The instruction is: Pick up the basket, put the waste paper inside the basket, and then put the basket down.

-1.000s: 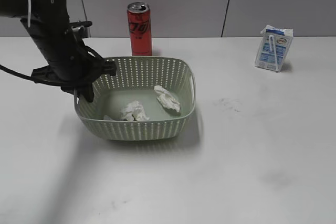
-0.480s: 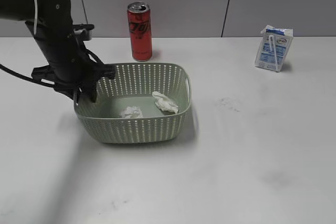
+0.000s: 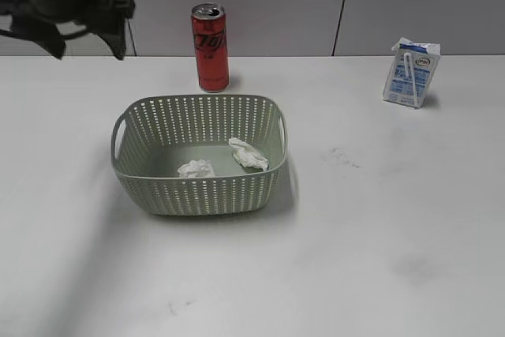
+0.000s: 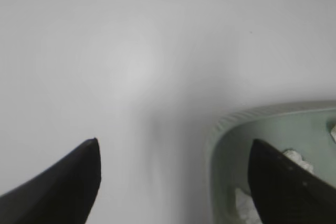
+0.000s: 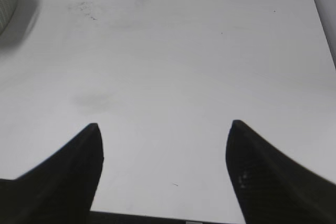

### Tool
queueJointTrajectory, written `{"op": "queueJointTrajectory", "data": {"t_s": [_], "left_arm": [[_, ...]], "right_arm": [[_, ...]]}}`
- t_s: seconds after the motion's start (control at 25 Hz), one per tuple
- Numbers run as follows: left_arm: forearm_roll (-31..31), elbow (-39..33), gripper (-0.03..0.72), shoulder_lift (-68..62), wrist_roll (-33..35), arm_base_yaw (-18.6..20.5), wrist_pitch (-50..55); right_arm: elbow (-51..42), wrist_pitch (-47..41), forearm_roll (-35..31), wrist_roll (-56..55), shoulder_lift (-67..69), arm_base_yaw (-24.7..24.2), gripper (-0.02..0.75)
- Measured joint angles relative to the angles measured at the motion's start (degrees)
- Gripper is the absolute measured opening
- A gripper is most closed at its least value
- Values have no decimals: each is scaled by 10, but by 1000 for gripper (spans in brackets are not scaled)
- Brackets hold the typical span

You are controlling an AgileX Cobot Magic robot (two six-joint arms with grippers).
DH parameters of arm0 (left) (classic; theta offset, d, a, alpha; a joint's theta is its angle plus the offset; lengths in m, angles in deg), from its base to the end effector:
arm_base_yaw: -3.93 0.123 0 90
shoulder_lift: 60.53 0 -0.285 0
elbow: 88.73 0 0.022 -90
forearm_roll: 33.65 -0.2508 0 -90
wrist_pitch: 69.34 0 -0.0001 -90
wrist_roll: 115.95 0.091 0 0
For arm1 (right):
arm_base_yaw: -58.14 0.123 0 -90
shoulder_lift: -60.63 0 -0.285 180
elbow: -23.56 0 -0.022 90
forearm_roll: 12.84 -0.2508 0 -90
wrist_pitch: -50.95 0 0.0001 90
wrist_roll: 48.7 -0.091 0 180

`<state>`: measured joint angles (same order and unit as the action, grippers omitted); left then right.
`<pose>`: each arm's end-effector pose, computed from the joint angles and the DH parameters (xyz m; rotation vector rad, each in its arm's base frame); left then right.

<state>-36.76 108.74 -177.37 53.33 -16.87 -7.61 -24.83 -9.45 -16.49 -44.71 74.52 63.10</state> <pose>0.3840 -0.1412 0.2722 0.2717 2.7965 -0.0566 0.0111 0.0060 0.2785 -0.1657 2.1342 0.0876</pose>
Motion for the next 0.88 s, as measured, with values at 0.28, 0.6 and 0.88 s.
{"op": "queueJointTrajectory", "data": {"t_s": [0.28, 0.6, 0.88], "left_arm": [[24, 25, 658, 53, 55, 117, 74], [69, -112, 587, 240, 107, 167, 79], [31, -308, 580, 462, 113, 167, 80]], "right_arm": [[0, 0, 0, 0, 0, 0, 551], [0, 0, 0, 0, 0, 0, 551], [0, 0, 0, 0, 0, 0, 551]]}}
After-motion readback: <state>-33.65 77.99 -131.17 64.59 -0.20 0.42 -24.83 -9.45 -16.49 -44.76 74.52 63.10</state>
